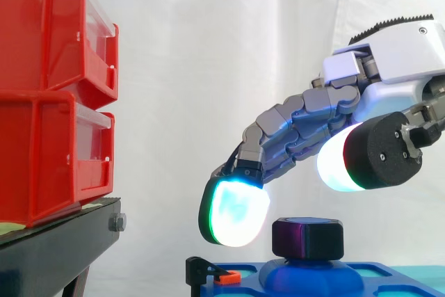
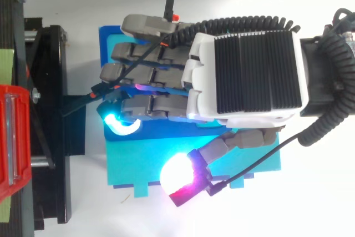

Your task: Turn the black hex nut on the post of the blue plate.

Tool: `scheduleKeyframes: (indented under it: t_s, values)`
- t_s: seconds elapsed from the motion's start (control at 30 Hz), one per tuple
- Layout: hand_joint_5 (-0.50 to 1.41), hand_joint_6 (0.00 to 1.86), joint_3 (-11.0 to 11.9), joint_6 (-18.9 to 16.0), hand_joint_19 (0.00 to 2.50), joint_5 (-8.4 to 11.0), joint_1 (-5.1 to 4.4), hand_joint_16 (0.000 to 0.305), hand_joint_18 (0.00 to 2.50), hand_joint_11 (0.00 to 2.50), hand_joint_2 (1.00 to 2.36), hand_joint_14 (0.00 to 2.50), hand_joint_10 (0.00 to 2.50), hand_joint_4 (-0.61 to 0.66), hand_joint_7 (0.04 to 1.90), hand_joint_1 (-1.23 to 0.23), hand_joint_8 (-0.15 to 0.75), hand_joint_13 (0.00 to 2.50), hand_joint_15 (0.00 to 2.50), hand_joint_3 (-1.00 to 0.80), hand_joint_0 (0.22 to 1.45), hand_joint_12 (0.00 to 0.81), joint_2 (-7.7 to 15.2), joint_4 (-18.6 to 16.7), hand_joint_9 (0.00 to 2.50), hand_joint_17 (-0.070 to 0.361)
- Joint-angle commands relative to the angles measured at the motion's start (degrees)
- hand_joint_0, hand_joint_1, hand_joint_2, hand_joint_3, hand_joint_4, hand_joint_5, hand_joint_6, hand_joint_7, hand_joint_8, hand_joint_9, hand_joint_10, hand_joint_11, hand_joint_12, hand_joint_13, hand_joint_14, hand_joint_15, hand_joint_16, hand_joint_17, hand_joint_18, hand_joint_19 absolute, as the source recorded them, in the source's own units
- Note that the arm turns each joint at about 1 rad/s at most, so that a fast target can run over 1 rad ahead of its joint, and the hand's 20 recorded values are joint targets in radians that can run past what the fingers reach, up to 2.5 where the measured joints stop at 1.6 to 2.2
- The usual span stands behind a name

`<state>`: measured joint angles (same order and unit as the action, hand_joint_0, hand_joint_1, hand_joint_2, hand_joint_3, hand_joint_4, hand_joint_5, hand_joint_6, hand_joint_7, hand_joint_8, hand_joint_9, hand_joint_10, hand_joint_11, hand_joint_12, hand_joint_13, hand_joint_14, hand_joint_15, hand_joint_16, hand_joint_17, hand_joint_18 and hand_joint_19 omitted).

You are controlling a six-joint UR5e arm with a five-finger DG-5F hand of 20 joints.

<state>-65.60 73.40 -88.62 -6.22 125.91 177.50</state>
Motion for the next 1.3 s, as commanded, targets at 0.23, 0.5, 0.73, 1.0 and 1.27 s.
scheduleKeyframes:
  t_s: [0.23, 0.5, 0.73, 1.0, 1.27]
  values:
    - [-0.2, 0.5, -3.48, -0.18, 0.06, -0.42, 0.51, 0.053, 0.0, 0.0, 1.0, 0.0, 0.0, 0.18, 0.77, -0.4, 0.23, 0.12, 0.0, -0.5, 0.49, 0.353, 0.04, -2.42, 0.28, 0.12]
    - [-0.2, 0.5, -3.57, -0.27, 0.05, -1.38, 1.03, 0.053, 0.0, 0.0, 1.0, 0.0, 0.0, 0.18, 0.77, -0.4, 0.229, 0.12, 0.01, -0.5, 0.49, 0.353, 0.04, -1.81, 0.28, 0.12]
    - [-0.2, 0.5, -3.57, -0.54, 0.06, -1.74, 1.3, 0.053, 0.0, 0.0, 1.0, 0.0, 0.0, 0.18, 0.77, -0.4, 0.229, 0.12, 0.01, -0.5, 0.49, 0.353, 0.04, -1.81, 0.28, 0.12]
    - [-0.2, 0.5, -3.05, -0.54, 0.05, -1.82, 1.56, 0.053, 0.0, 0.0, 1.0, 0.0, 0.0, 0.18, 0.77, -0.4, 0.23, 0.12, 0.01, -0.5, 0.49, 0.353, 0.04, -1.72, 0.28, 0.12]
    - [-0.2, 0.5, -2.52, -0.54, 0.05, -2.35, 1.82, 0.053, 0.0, 0.0, 1.0, 0.0, 0.0, 0.18, 0.77, -0.4, 0.23, 0.12, 0.01, -0.5, 0.49, 0.353, 0.04, -0.84, 0.28, 0.12]
